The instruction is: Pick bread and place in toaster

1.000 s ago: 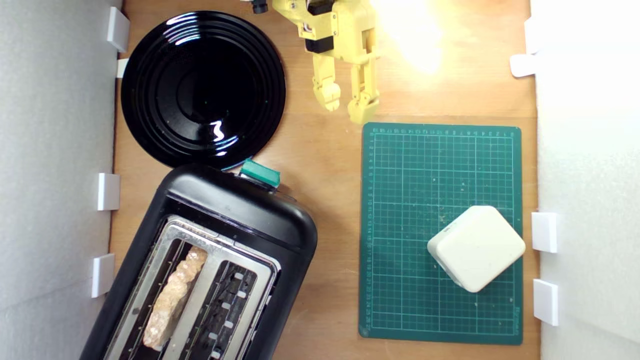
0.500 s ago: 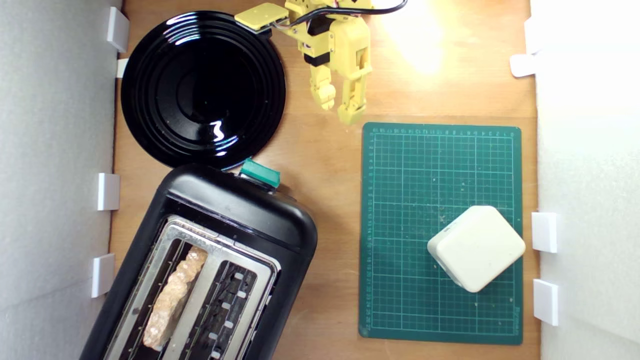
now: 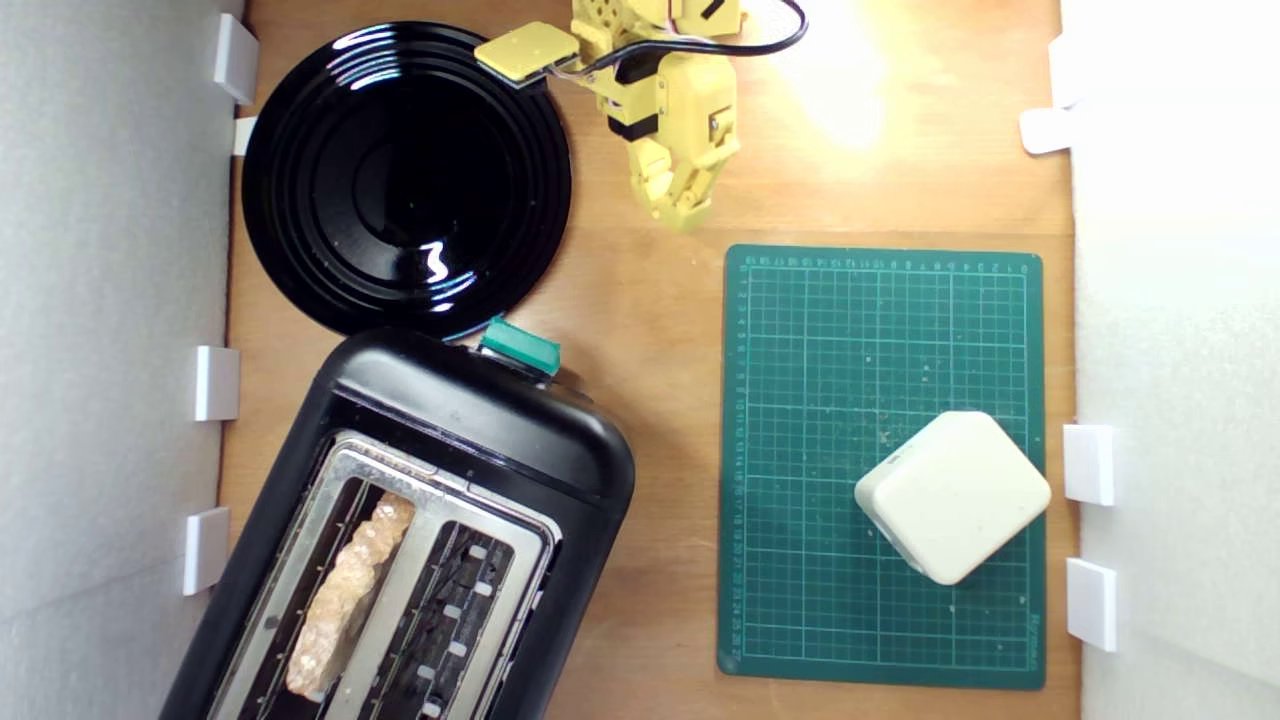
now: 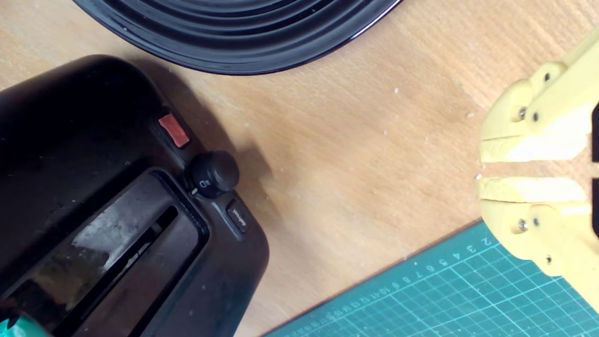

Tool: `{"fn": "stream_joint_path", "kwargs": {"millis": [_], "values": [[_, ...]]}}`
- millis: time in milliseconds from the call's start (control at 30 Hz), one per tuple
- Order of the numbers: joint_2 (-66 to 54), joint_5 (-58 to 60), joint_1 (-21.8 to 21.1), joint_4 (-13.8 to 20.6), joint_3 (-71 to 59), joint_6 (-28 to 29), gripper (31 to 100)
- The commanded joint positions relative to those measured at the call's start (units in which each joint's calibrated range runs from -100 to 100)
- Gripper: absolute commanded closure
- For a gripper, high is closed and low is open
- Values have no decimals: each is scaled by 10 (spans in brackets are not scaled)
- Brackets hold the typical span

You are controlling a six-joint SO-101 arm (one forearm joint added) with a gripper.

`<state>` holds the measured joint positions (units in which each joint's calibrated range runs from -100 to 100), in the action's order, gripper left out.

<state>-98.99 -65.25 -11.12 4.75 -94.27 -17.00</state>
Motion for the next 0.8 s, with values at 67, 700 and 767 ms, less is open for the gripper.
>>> {"fn": "stream_joint_path", "kwargs": {"millis": [67,700,767], "values": [[-3,7,1,5,-15,-1,891],[-3,4,2,0,-16,2,994],[-2,4,-2,-3,-16,2,994]]}}
